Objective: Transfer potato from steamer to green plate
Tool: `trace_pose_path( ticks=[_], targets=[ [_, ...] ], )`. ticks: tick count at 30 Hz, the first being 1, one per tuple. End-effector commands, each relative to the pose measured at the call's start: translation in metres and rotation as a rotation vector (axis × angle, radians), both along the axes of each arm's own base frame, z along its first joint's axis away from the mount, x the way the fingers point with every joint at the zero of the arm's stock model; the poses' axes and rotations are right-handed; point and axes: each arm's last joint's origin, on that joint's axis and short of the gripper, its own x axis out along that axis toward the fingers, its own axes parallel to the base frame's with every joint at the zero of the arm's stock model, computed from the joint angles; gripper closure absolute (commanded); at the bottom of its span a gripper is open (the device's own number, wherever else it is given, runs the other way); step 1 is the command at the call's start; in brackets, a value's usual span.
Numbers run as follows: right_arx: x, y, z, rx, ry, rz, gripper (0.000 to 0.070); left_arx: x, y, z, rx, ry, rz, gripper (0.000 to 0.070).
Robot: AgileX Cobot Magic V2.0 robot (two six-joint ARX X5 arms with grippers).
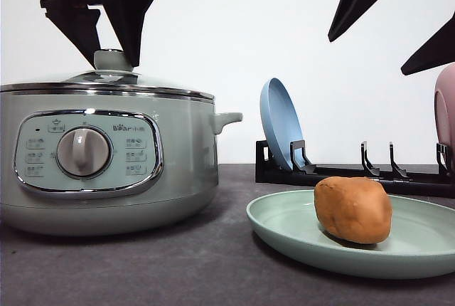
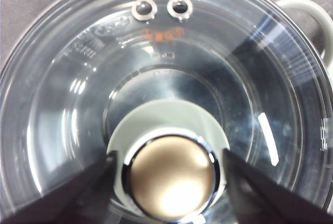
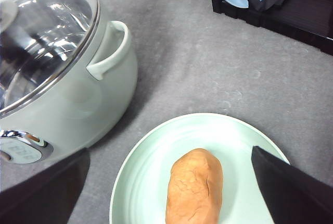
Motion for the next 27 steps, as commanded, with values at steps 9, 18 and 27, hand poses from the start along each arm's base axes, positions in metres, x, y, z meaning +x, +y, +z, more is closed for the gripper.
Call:
trace_pose_path(
  ticks=[9,18,27],
  targets=[
    [0.0,0.002,0.003,-0.01,-0.021,0.022,0.0071,-0.018,0.006,0.034,-0.057,-0.109,0.011,0.0226],
    [-0.002,0.003,0.001,0.013,0.021,0.099,0.0071,-0.065,0.021,0.079,-0.245,-0.181,-0.07,0.0227],
    [-0.008,0.004,-0.004,0.042,0.12,0.221,0.0071,-0.11,0.032,0.101,-0.34,-0.17,-0.158,0.023]
  ],
)
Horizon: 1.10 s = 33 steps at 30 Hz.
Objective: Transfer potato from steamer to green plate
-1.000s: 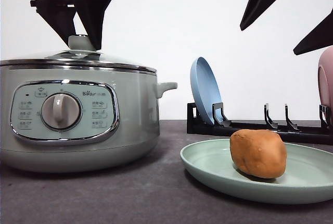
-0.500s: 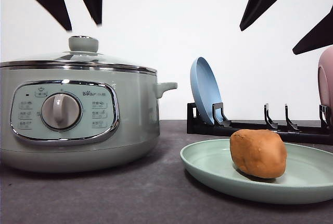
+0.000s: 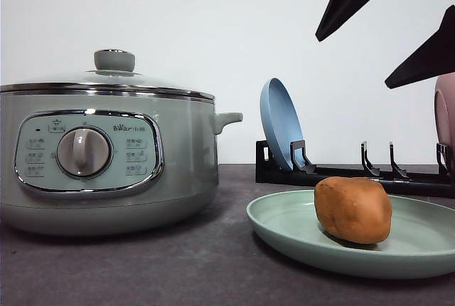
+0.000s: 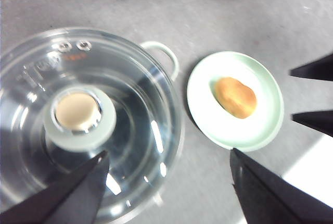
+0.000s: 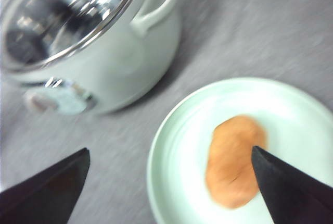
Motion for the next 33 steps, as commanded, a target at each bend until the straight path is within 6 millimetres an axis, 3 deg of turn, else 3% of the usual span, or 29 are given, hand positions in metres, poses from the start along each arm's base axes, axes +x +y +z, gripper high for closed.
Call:
trace_pose_path(
  ticks=[1,8,15,17,20,21,22,33],
  targets=[
    [0.0,0.002,0.002,0.007,0.003,0.03,0.0071,-0.004,-0.001,0.007,-0.018,-0.009,-0.019,0.023],
    [-0.004,0.002,-0.001,0.016,0.063,0.086,0.0072,-0.019,0.0,0.007,-0.007,0.039,-0.055,0.023],
    [-0.006,0.0,-0.005,-0.007,0.098,0.085,0.0088,-0.02,-0.001,0.006,-0.002,0.049,-0.062,0.0258],
    [-0.006,0.0,-0.005,-0.009,0.102,0.085,0.0156,-0.02,-0.001,0.006,-0.002,0.049,-0.062,0.0348],
    [-0.006,0.0,-0.005,-0.011,0.1,0.087,0.0546,-0.02,-0.001,0.006,-0.002,0.049,-0.062,0.0633],
    [-0.006,0.0,-0.005,-0.014,0.096,0.089,0.0658,-0.02,-0.001,0.006,-0.002,0.048,-0.062,0.0682],
    [-0.006,0.0,-0.005,-0.018,0.091,0.093,0.07,-0.02,-0.001,0.006,-0.002,0.048,-0.062,0.07],
    [-0.006,0.0,-0.004,-0.015,0.075,0.097,0.07,-0.02,-0.001,0.006,-0.004,0.046,-0.062,0.0699]
  ],
)
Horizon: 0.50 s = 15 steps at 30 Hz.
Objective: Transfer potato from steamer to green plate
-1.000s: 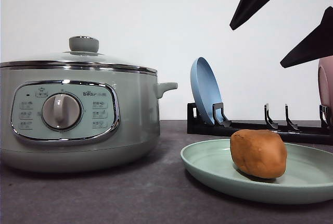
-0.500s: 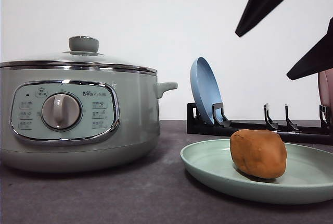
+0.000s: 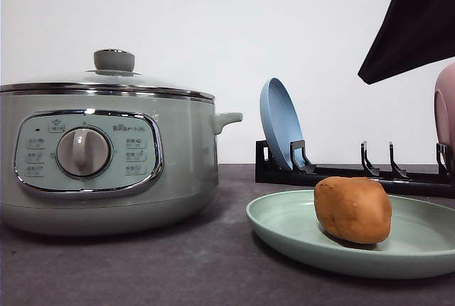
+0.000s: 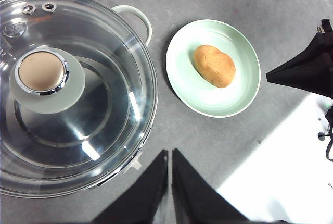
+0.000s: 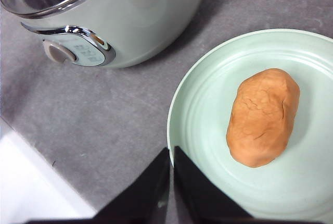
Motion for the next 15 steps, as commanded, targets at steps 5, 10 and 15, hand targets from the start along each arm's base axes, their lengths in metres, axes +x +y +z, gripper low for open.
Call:
trace_pose_path(
  ticks=[5,10,15],
  targets=[
    [0.001,0.0018,0.0031,0.006,-0.024,0.013,0.07,-0.0004,-0.0015,0.0061,-0.019,-0.023,-0.009,0.0699],
    [0.001,0.0018,0.0031,0.006,-0.024,0.013,0.07,-0.0004,-0.0015,0.0061,-0.019,-0.023,-0.009,0.0699],
    [0.001,0.0018,0.0031,0.006,-0.024,0.013,0.07,-0.0025,-0.0001,0.0074,-0.016,-0.035,-0.017,0.0699]
  ],
)
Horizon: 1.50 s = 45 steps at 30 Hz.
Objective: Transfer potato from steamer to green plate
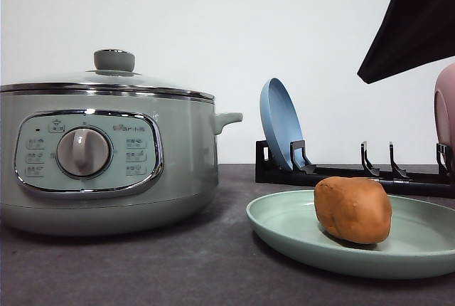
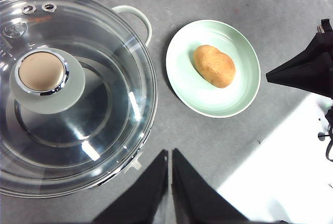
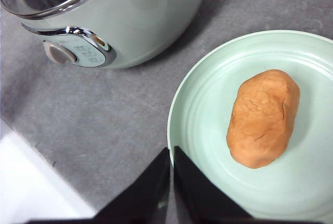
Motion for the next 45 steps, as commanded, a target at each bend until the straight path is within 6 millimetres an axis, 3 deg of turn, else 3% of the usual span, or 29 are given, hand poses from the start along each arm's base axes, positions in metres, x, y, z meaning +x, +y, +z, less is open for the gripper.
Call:
trace_pose_path(
  ticks=[1,5,11,17,22,27,35,45],
  targets=[
    [0.001,0.002,0.003,0.005,-0.022,0.013,0.07,-0.004,0.002,0.009,-0.009,-0.058,-0.032,0.0699],
    [0.001,0.002,0.003,0.005,-0.022,0.013,0.07,-0.013,0.016,0.027,-0.056,-0.255,-0.032,0.0699],
    [0.001,0.002,0.003,0.005,-0.022,0.013,0.07,-0.042,0.058,0.06,-0.185,-0.669,0.14,0.0699],
    [0.001,0.002,0.003,0.005,-0.022,0.013,0.07,-0.076,0.091,0.047,-0.159,-1.006,0.313,0.0699],
    [0.001,0.002,0.003,0.005,-0.022,0.013,0.07,-0.094,0.102,0.006,-0.122,-1.222,0.423,0.0699],
    [0.001,0.002,0.003,0.005,-0.022,0.013,0.07,-0.097,0.108,-0.055,-0.083,-1.299,0.548,0.0699],
    [0.001,0.002,0.003,0.005,-0.022,0.013,0.07,-0.093,0.112,-0.149,-0.029,-1.202,0.64,0.0699],
    [0.001,0.002,0.003,0.005,-0.022,0.013,0.07,-0.089,0.112,-0.229,-0.032,-1.077,0.674,0.0699]
  ],
)
